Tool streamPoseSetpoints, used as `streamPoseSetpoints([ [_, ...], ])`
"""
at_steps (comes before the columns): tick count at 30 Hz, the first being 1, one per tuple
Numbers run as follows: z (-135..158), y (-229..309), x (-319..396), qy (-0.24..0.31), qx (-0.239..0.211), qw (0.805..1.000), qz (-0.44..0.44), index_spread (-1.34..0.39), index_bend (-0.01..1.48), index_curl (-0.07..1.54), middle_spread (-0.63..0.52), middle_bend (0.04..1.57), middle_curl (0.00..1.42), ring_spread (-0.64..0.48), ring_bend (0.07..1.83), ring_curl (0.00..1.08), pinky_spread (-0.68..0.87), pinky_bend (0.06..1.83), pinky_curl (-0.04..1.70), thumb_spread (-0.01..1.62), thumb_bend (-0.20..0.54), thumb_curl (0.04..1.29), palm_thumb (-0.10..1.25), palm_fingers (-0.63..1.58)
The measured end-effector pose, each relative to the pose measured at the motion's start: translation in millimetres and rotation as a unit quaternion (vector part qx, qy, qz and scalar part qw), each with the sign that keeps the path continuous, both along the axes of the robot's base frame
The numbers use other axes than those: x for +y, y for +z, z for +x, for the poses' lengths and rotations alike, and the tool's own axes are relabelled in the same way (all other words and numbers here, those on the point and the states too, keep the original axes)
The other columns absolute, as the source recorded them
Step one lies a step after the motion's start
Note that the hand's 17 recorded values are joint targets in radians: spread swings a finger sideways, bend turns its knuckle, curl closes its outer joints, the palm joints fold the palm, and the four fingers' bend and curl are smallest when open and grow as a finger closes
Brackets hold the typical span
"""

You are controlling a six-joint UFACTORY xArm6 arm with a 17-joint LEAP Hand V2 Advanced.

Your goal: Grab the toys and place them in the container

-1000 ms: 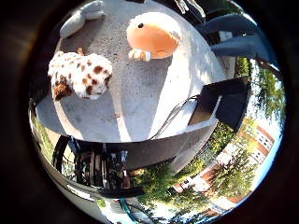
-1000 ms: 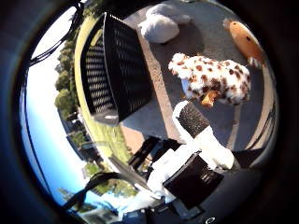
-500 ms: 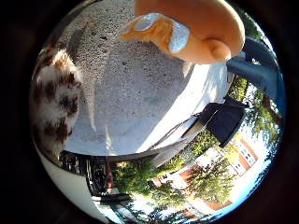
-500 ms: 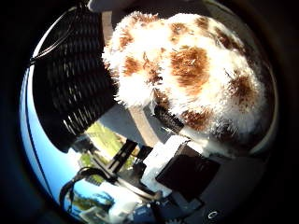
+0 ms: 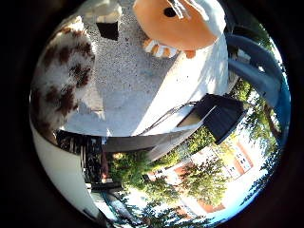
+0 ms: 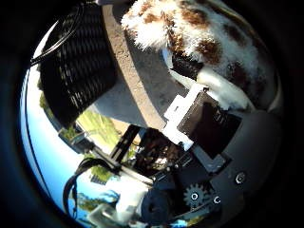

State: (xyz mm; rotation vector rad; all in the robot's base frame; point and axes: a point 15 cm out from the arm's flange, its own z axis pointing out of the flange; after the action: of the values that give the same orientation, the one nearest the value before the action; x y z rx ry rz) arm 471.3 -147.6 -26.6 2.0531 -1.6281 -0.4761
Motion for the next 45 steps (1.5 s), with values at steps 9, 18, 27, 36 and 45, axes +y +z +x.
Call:
streamPoseSetpoints([
  [9, -22, 124, 33, 0.0, -0.007, 0.998, 0.058, -0.82, 0.47, -0.02, -0.26, 1.02, 1.02, -0.07, 1.32, 0.83, 0.28, 1.2, 0.91, 1.15, -0.004, 0.61, 1.01, 0.94],
  [18, -34, 289, 169, 0.06, -0.131, 0.979, 0.144, -0.98, 0.61, -0.02, -0.28, 1.06, 1.12, -0.1, 1.38, 0.86, 0.24, 1.25, 1.02, 1.16, -0.011, 0.68, 0.98, 0.87],
  [27, -17, 271, 311, 0.09, -0.14, 0.965, 0.204, -1.1, 0.72, -0.02, -0.26, 1.12, 1.15, -0.11, 1.41, 0.87, 0.21, 1.27, 1.09, 1.16, -0.014, 0.73, 0.96, 0.85],
  [36, 36, 155, 370, 0.067, -0.131, 0.973, 0.177, -0.96, 0.85, 0.02, -0.22, 0.98, 1.08, -0.03, 1.29, 0.79, 0.24, 1.13, 1.08, 1.21, -0.03, 0.66, 0.84, 0.73],
  [45, 36, 111, 371, 0.068, -0.097, 0.98, 0.162, -0.42, 0.64, 0.09, -0.01, 0.28, 0.65, 0.24, 0.71, 0.49, 0.41, 0.78, 0.86, 1.15, -0.03, 0.56, 0.78, -0.15],
])
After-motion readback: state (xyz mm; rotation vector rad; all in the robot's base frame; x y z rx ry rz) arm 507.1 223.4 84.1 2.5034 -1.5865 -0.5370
